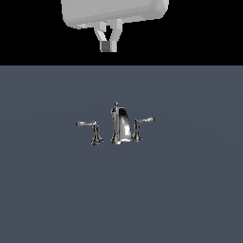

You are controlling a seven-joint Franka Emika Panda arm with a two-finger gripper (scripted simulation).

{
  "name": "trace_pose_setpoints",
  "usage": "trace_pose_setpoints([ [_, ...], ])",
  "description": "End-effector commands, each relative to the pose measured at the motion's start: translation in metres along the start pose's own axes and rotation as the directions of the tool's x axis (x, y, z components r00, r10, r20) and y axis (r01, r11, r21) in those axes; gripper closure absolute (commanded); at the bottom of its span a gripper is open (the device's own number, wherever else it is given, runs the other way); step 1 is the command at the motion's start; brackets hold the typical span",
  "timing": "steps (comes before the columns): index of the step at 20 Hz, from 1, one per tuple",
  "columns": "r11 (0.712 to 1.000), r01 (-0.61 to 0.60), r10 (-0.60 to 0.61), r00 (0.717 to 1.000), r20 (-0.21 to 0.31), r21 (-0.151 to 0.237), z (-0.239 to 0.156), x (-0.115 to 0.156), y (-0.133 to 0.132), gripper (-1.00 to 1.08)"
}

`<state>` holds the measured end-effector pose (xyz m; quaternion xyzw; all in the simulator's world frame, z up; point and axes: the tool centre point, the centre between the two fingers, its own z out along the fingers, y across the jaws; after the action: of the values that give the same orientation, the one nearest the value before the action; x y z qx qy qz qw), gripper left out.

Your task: Turn on the faucet by rotating a designated handle.

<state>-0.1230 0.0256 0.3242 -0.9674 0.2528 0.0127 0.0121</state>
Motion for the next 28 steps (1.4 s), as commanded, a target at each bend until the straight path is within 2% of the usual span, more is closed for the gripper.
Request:
trace_pose_setpoints([
  [1,0.998,-0.061,0.061,0.998,-0.003,0.002,0.016,0.015,-0.006,1.08],
  [8,0.975,-0.222,0.222,0.975,-0.008,0.003,0.058,0.057,-0.017,1.08],
  [15,0.925,-0.38,0.38,0.925,-0.015,0.004,0.101,0.102,-0.021,1.08],
  [21,0.859,-0.513,0.513,0.858,-0.022,0.005,0.138,0.142,-0.017,1.08],
  [28,0.757,-0.653,0.653,0.756,-0.029,0.008,0.181,0.189,-0.005,1.08],
])
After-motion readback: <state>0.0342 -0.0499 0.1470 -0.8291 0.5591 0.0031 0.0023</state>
